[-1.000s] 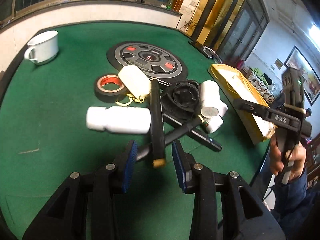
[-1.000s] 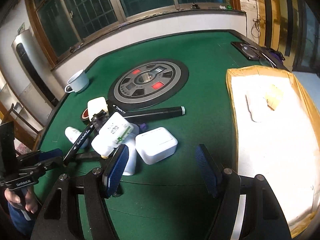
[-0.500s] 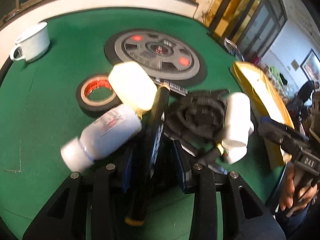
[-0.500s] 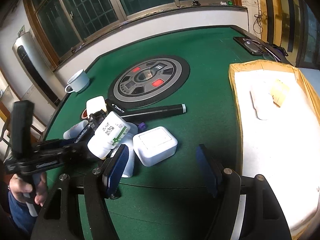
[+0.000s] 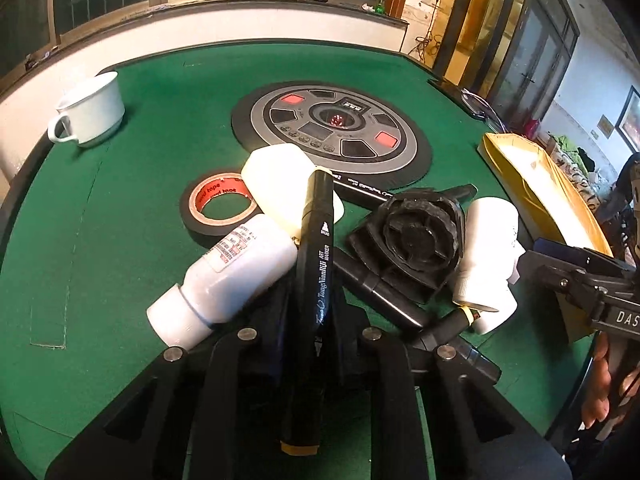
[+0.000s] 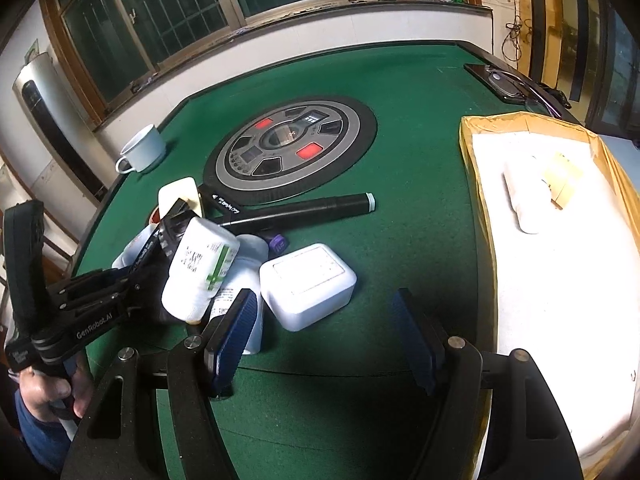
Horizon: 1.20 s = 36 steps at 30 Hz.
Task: Organize rigid objects
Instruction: 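Grasp the black marker pen with the left tool while the right tool approaches the white box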
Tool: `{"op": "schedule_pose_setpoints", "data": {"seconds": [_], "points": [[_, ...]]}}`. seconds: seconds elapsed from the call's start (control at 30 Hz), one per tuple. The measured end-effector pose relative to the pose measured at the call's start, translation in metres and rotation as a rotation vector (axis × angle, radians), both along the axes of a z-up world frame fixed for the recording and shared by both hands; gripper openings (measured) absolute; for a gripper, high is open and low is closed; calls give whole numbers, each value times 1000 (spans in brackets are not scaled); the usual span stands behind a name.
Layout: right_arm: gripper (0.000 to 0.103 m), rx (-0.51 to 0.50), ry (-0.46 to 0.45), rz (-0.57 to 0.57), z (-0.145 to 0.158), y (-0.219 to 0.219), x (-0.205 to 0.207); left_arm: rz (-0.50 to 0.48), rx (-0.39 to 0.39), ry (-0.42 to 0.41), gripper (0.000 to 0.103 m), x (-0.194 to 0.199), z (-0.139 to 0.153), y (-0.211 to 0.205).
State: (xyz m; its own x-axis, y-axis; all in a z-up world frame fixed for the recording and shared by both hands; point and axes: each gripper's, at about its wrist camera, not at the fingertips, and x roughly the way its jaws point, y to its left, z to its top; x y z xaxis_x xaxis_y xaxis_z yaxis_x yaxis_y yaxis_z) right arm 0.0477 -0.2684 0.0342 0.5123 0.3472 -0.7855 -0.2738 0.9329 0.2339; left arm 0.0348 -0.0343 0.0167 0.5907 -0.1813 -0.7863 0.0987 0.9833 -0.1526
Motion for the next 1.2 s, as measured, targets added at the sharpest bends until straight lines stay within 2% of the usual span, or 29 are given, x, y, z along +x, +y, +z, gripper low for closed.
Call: {"op": "schedule_pose_setpoints", "data": {"seconds": [0.33,0.57,0.67,0.77,1.03,1.2], "points": [[65,-109,-10,45,-9,19,9,-1,-28,11,15,0,-2,3],[64,-43,30,61,-18,17,25,-10,-30,2,15,-1,-2,1],[51,14,39,79,-20,14,23,-7,-34,-5,15,-1,-1,1],[51,17,1,58,-16,10,15,2,-41,-47,13,-4,7,2],[51,4,-169,-24,17,0,-15,22,-15,-133,12,-12,21,-1],[51,-16,-205,-49,28,-4,-28,-12,-1,-159,12,-18,25,-11]]}}
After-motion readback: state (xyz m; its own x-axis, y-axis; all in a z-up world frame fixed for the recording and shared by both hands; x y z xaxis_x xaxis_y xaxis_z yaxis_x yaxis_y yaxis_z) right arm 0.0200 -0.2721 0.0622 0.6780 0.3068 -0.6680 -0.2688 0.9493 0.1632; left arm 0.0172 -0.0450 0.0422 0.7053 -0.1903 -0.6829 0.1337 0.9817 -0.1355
